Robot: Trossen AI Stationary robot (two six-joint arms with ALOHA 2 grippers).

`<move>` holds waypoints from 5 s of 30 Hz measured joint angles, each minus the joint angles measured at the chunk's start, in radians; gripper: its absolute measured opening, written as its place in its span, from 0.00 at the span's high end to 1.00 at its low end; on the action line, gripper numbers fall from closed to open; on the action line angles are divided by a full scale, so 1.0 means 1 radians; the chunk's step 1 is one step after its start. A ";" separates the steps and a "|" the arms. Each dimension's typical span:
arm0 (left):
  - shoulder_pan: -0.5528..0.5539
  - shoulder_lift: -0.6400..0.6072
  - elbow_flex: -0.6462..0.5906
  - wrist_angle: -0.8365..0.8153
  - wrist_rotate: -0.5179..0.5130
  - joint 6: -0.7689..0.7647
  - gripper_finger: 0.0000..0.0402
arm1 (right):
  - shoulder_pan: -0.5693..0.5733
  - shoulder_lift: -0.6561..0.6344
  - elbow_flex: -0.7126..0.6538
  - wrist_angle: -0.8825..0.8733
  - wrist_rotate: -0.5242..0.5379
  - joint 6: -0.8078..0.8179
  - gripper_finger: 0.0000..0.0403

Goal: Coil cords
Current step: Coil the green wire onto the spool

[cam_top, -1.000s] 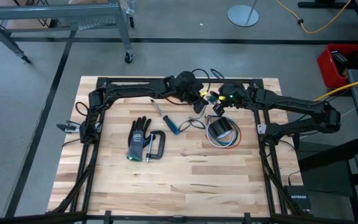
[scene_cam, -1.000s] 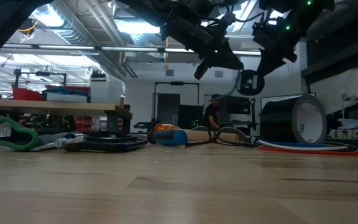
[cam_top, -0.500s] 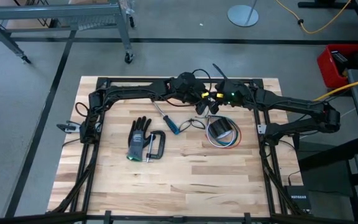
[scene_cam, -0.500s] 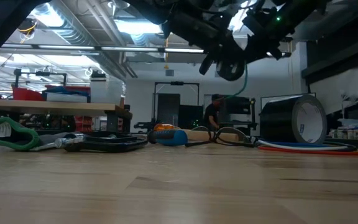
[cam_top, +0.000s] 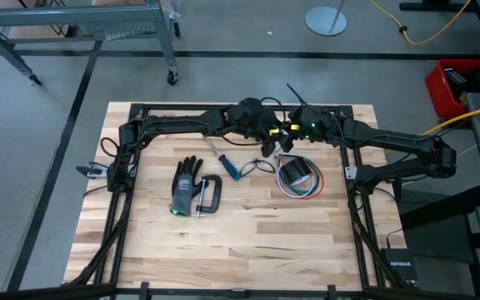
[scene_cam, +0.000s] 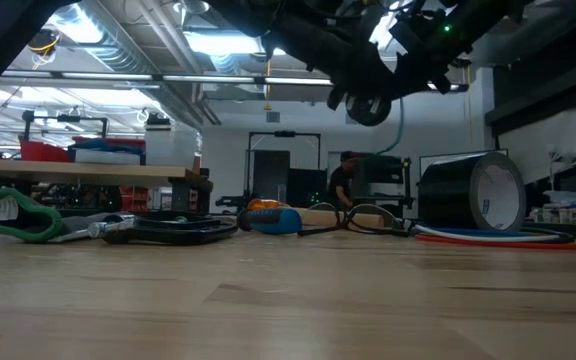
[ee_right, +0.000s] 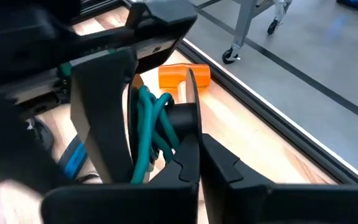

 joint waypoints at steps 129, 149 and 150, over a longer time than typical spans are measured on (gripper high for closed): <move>-0.126 0.166 -0.113 1.193 -0.102 0.061 1.00 | 0.000 -0.207 0.000 0.634 -0.239 -0.333 1.00; -0.073 0.166 -0.113 1.043 -0.103 -0.099 1.00 | 0.000 -0.510 0.000 0.163 -0.315 -0.212 1.00; -0.072 0.166 -0.113 1.042 -0.103 -0.099 1.00 | 0.000 -0.514 0.000 0.134 -0.317 -0.205 1.00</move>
